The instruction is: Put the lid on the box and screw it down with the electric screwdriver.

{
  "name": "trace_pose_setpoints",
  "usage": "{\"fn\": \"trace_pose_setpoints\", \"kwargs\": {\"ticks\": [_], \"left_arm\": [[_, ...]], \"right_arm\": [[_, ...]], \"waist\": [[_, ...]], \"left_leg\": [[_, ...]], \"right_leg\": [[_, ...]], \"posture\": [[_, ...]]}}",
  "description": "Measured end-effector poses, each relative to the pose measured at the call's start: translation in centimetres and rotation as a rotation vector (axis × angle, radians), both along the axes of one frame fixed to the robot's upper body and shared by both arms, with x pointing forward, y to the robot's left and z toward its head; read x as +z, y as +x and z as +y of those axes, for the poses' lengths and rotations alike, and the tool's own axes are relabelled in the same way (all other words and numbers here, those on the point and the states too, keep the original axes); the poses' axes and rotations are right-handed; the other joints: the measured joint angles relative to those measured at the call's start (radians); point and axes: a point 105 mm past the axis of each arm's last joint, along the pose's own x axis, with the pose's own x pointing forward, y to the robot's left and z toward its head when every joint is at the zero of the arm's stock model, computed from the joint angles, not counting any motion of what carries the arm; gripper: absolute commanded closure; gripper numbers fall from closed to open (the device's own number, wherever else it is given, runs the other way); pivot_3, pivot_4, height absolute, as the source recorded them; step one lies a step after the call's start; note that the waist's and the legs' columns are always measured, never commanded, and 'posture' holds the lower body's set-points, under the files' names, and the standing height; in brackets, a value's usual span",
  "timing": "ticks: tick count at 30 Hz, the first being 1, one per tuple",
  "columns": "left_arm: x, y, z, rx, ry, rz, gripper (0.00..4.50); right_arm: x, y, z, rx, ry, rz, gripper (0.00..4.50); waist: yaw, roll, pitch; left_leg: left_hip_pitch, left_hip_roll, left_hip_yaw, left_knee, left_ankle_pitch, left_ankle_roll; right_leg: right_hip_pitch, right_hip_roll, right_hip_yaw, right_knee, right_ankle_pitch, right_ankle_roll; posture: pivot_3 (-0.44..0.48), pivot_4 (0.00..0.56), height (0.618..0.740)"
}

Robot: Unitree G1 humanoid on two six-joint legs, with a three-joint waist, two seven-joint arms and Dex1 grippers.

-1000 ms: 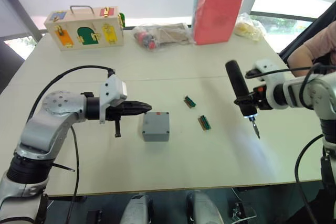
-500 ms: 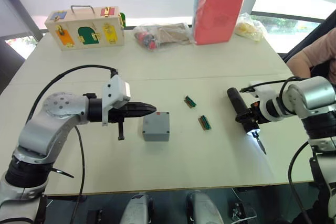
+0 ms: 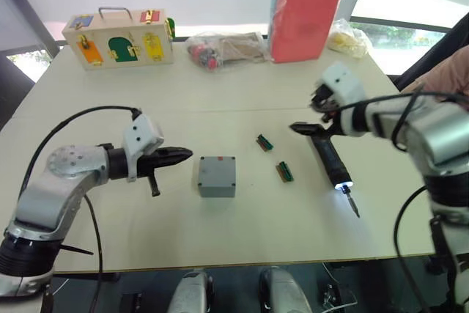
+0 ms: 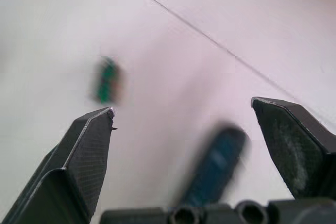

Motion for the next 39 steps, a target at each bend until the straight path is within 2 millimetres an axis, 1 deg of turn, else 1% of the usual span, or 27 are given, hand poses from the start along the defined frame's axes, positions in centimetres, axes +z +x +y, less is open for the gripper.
{"fn": "trace_pose_setpoints", "kwargs": {"ticks": [2, 3, 5, 6, 7, 8, 11, 12, 18, 21, 24, 28, 33, 36, 39], "left_arm": [[-0.9, 0.2, 0.5, 0.019, 0.015, 0.013, 4.50], [-1.4, 0.2, 0.5, 0.019, 0.023, 0.019, 4.50], [-2.0, 0.3, 0.3, 0.013, 0.028, 0.029, 4.50], [-2.2, 0.3, 0.2, 0.011, 0.024, 0.030, 4.50], [-2.3, 0.3, 0.1, 0.009, 0.023, 0.032, 4.50], [-2.5, 0.3, 0.0, 0.003, 0.020, 0.036, 4.50], [-3.5, 0.2, -0.7, -0.017, 0.019, 0.055, 4.50], [-3.9, 0.3, -0.7, -0.014, 0.024, 0.061, 4.50], [-5.9, 1.2, -1.9, -0.010, -0.004, 0.089, 4.50], [-5.9, 2.2, -2.0, -0.003, 0.002, 0.072, 4.50], [-5.7, 2.9, -2.3, -0.005, 0.009, 0.052, 4.50], [-5.7, 4.0, -3.2, -0.015, -0.007, 0.038, 4.50], [-5.8, 4.9, -3.8, -0.039, 0.012, 0.011, 4.50], [-6.1, 4.8, -3.6, -0.057, 0.032, 0.008, 4.50], [-6.2, 4.6, -2.3, -0.067, 0.085, 0.011, 4.50]], "right_arm": [[-1.6, -0.6, 1.8, 0.061, 0.046, 0.017, 1.99], [-2.2, -0.9, 2.4, 0.077, 0.055, 0.020, 2.48], [-3.3, -1.3, 3.1, 0.099, 0.057, 0.030, 3.33], [-3.8, -1.5, 3.4, 0.107, 0.053, 0.034, 3.65], [-4.2, -1.6, 3.5, 0.113, 0.051, 0.036, 4.08], [-4.9, -1.9, 3.9, 0.125, 0.057, 0.049, 4.42], [-7.6, -3.2, 5.4, 0.180, 0.061, 0.117, 4.42], [-8.2, -3.4, 5.9, 0.191, 0.068, 0.130, 4.42], [-8.9, -3.9, 7.3, 0.229, 0.070, 0.154, 4.42], [-9.0, -4.4, 8.3, 0.274, 0.096, 0.179, 4.42], [-9.2, -4.9, 8.5, 0.294, 0.105, 0.211, 4.42], [-9.4, -5.5, 8.8, 0.313, 0.112, 0.258, 4.42], [-9.2, -5.9, 9.0, 0.330, 0.100, 0.257, 4.42], [-8.8, -5.6, 8.4, 0.320, 0.062, 0.227, 4.42], [-7.5, -4.7, 6.9, 0.290, 0.018, 0.168, 4.42]], "waist": [[0.002, 0.000, 0.000], [0.003, 0.000, 0.000], [0.002, 0.000, 0.000], [0.002, 0.000, 0.000], [0.001, 0.000, 0.000], [0.000, -0.001, 0.000], [-0.002, 0.000, 0.000], [-0.002, 0.000, 0.000], [0.001, 0.000, 0.000], [0.001, -0.001, 0.000], [0.000, -0.001, 0.000], [-0.001, -0.001, 0.000], [-0.001, -0.001, 0.000], [-0.001, -0.001, 0.000], [-0.002, -0.001, 0.000]], "left_leg": [[0.000, 0.000, 0.000, 0.000, 0.000, 0.000], [0.000, -0.001, 0.000, 0.001, 0.000, 0.000], [0.000, -0.002, 0.001, 0.001, 0.000, 0.000], [0.000, -0.002, 0.001, 0.001, 0.000, 0.000], [0.000, -0.002, 0.001, 0.001, 0.000, 0.000], [0.000, -0.002, 0.001, 0.001, 0.000, 0.000], [0.000, -0.002, 0.000, 0.001, 0.000, 0.000], [0.000, -0.002, 0.000, 0.001, 0.000, 0.000], [0.001, -0.002, 0.000, 0.001, 0.000, 0.000], [0.001, -0.002, 0.000, 0.001, 0.000, 0.000], [0.001, -0.002, 0.000, 0.002, 0.000, 0.000], [0.001, -0.002, 0.000, 0.002, 0.000, 0.000], [0.001, -0.002, 0.000, 0.002, 0.000, 0.000], [0.001, -0.002, 0.000, 0.002, 0.000, 0.000], [0.001, -0.002, 0.000, 0.002, 0.000, 0.000]], "right_leg": [[0.000, -0.001, 0.000, 0.000, 0.000, 0.000], [0.001, -0.002, 0.000, 0.000, 0.000, 0.000], [0.001, -0.003, 0.000, 0.000, 0.000, 0.000], [0.001, -0.003, 0.000, 0.000, 0.000, 0.000], [0.001, -0.003, 0.000, 0.000, 0.000, 0.000], [0.001, -0.003, 0.000, 0.000, 0.000, 0.000], [0.001, -0.003, 0.000, 0.000, 0.000, 0.000], [0.001, -0.002, 0.000, 0.001, 0.000, 0.000], [0.001, -0.002, 0.000, 0.001, 0.000, 0.000], [0.001, -0.002, 0.000, 0.001, 0.000, 0.000], [0.001, -0.002, 0.000, 0.001, 0.000, 0.000], [0.001, -0.002, -0.001, 0.001, 0.000, 0.000], [0.001, -0.002, -0.001, 0.001, 0.000, 0.000], [0.001, -0.002, -0.001, 0.001, 0.000, 0.000], [0.001, -0.002, -0.001, 0.001, 0.000, 0.000]], "posture": [[0.000, 0.150, 0.730], [0.000, 0.150, 0.730], [0.000, 0.150, 0.730], [0.000, 0.150, 0.730], [0.000, 0.150, 0.730], [0.000, 0.150, 0.730], [0.000, 0.150, 0.730], [0.000, 0.150, 0.730], [0.000, 0.150, 0.730], [0.000, 0.150, 0.730], [0.000, 0.150, 0.730], [0.000, 0.150, 0.730], [0.000, 0.150, 0.730], [0.000, 0.150, 0.730], [0.000, 0.150, 0.730]]}}
